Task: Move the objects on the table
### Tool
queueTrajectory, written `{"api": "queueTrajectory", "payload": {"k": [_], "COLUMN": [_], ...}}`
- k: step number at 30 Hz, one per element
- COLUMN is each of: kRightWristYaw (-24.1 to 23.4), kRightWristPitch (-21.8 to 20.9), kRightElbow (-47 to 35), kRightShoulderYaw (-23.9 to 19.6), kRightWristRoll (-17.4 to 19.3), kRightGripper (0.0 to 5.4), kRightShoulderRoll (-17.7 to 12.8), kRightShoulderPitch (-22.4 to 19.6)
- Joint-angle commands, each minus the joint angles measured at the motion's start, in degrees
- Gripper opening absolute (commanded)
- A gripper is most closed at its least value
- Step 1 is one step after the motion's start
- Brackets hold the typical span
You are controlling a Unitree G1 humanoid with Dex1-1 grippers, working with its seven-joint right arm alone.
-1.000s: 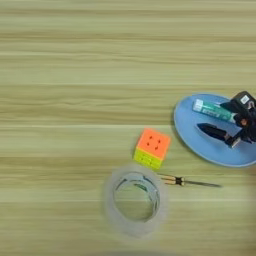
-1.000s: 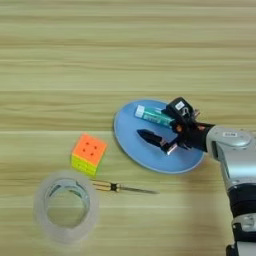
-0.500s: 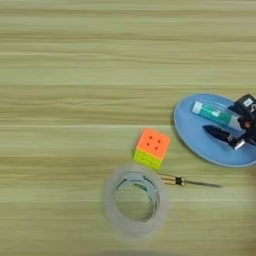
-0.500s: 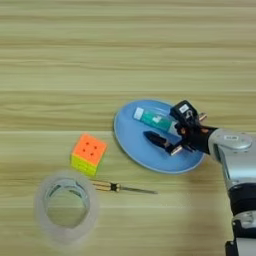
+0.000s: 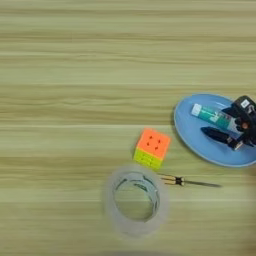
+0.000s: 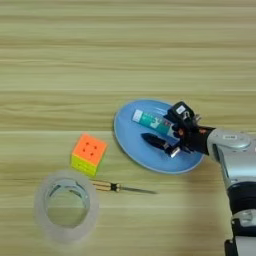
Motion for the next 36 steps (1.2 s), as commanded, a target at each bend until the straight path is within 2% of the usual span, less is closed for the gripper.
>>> {"api": "queueTrajectory", "payload": {"k": [1,6,9,17,20,31,36], "kRightWristYaw": [0.02,1.99,4.13,5.07,4.55,2.16,2.48], "kRightWristPitch": [-0.14,0.92,0.84,1.15,1.33,1.34,1.5], "kRightElbow": [-4.17,-6.1,-7.2,-8.46,-8.31,-7.64,-9.59], "kRightShoulderYaw": [-1.04,-0.63,0.33,0.34,0.02,-1.39,-2.29], "kRightWristRoll": [0.98,1.03,0.43,0.34,0.4,1.36,2.77], "kRightGripper": [4.33,3.37,3.0,1.85,1.69,1.69,1.69], "kRightShoulderRoll": [-2.57,-2.78,-3.39,-3.58,-3.34,-2.57,-2.15], "kRightShoulderPitch": [-1.86,-0.48,1.2,2.21,1.79,-0.18,-0.23]}}
